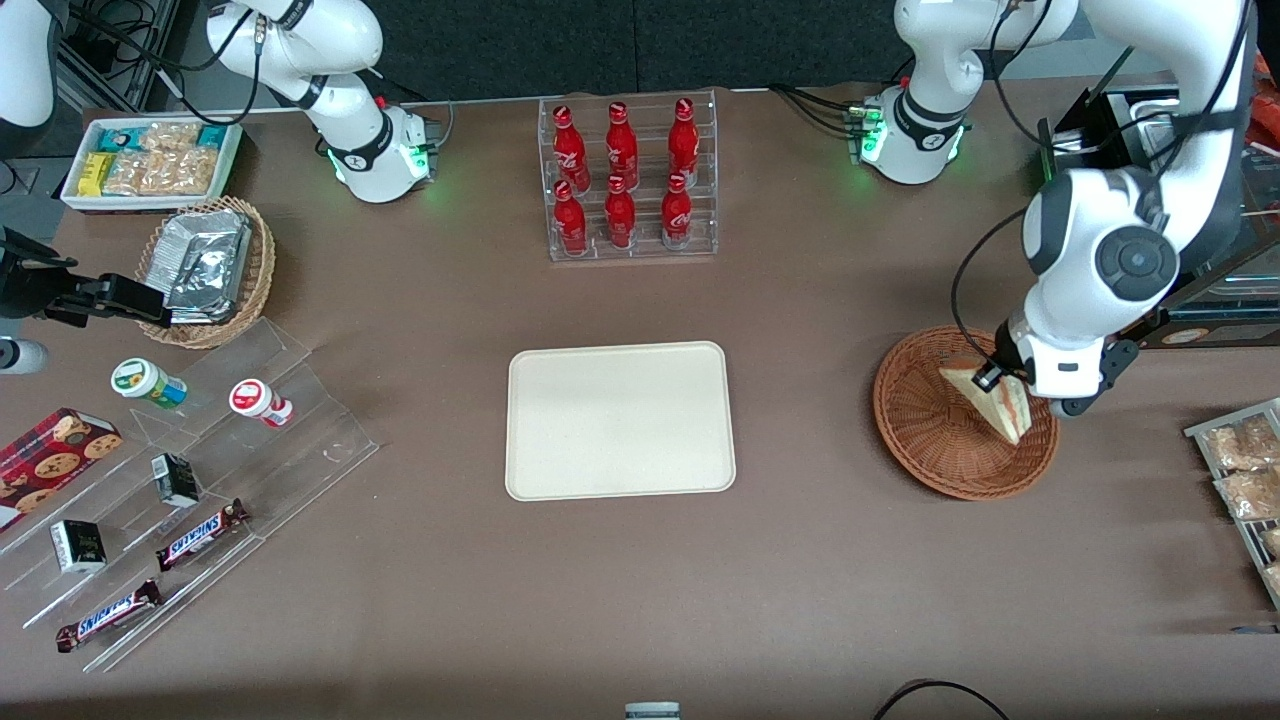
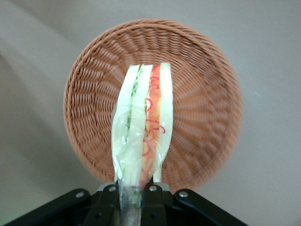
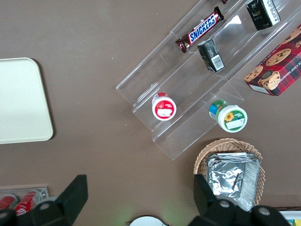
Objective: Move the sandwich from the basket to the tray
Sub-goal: 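Lift the sandwich and carry it with the left gripper to the tray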
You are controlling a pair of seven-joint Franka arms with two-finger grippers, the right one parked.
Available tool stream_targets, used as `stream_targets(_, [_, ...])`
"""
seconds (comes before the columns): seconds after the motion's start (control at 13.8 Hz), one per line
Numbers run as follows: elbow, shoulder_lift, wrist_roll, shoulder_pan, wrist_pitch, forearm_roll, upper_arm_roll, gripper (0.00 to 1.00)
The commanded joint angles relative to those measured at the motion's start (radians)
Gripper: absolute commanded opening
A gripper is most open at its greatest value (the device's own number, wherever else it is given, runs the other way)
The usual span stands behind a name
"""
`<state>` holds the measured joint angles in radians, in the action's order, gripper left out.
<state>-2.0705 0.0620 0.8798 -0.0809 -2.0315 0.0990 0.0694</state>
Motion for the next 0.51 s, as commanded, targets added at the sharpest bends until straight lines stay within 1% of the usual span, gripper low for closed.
stream_targets(0.0, [0.195, 0.031, 0.019, -0.013, 0.198, 0.001, 0.108, 0.0])
stream_targets(0.07, [0.231, 0.05, 0.019, -0.02, 0.229, -0.002, 0.146, 0.0])
stream_targets(0.22, [0.283, 0.09, 0.021, -0.051, 0.231, 0.001, 0.214, 0.0])
stream_targets(0.29, [0.306, 0.116, 0.021, -0.074, 0.226, 0.002, 0.227, 0.0])
stream_targets(0.44, [0.384, 0.189, 0.022, -0.166, 0.226, 0.011, 0.23, 0.0])
